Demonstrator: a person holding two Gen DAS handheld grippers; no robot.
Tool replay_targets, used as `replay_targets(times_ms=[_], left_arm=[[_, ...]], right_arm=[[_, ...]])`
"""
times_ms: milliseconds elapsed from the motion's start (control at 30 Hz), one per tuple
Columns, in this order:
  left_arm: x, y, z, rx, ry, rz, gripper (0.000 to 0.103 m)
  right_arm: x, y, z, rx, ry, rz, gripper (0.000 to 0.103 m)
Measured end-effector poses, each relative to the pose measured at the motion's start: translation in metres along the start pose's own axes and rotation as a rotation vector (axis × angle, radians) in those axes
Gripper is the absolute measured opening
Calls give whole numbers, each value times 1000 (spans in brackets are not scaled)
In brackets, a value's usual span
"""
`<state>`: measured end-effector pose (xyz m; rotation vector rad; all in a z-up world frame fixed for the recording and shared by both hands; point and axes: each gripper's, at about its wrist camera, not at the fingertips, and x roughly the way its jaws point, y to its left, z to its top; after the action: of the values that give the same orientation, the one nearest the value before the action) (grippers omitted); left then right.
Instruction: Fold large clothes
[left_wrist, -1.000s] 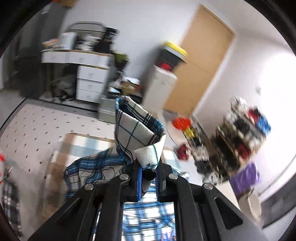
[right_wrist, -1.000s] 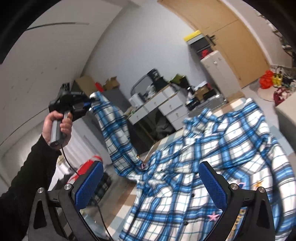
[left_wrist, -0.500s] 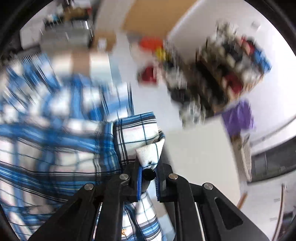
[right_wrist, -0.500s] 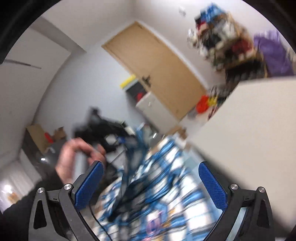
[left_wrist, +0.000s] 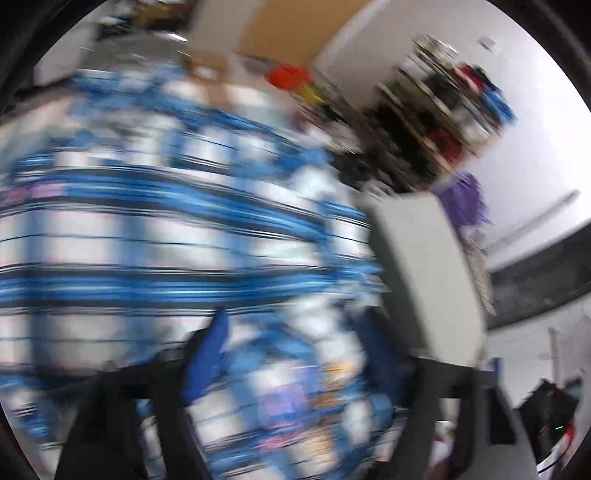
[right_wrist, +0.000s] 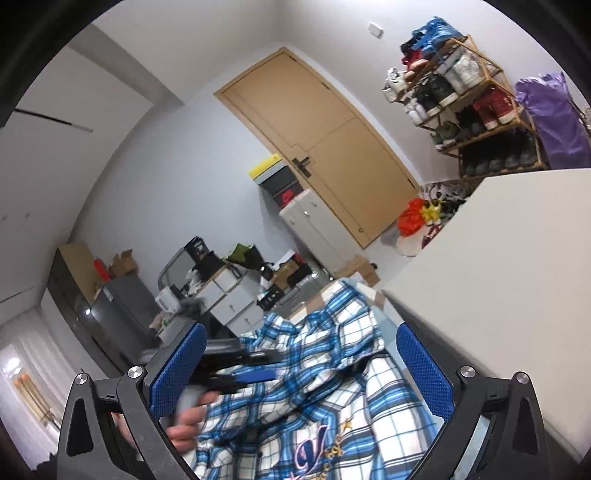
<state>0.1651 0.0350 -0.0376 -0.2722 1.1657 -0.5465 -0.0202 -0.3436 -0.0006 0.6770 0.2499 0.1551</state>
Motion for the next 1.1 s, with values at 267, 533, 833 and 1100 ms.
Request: replay_targets(times_ms=[267,533,833,1100], left_arm=[[-8,125,-36,-246,17,150,83],[-19,134,-63,-307,-55,46,84],[-12,152,-31,-302,-45,62,84],[-13,154,-42,-245,-31,95,84]], right_arm=[[13,26,-17,-104,50,32,103],[51,45,-38,-184,234,11,103],[221,91,-36,-333,671,-81,103],[343,15,-87,-327,946,-354,103]])
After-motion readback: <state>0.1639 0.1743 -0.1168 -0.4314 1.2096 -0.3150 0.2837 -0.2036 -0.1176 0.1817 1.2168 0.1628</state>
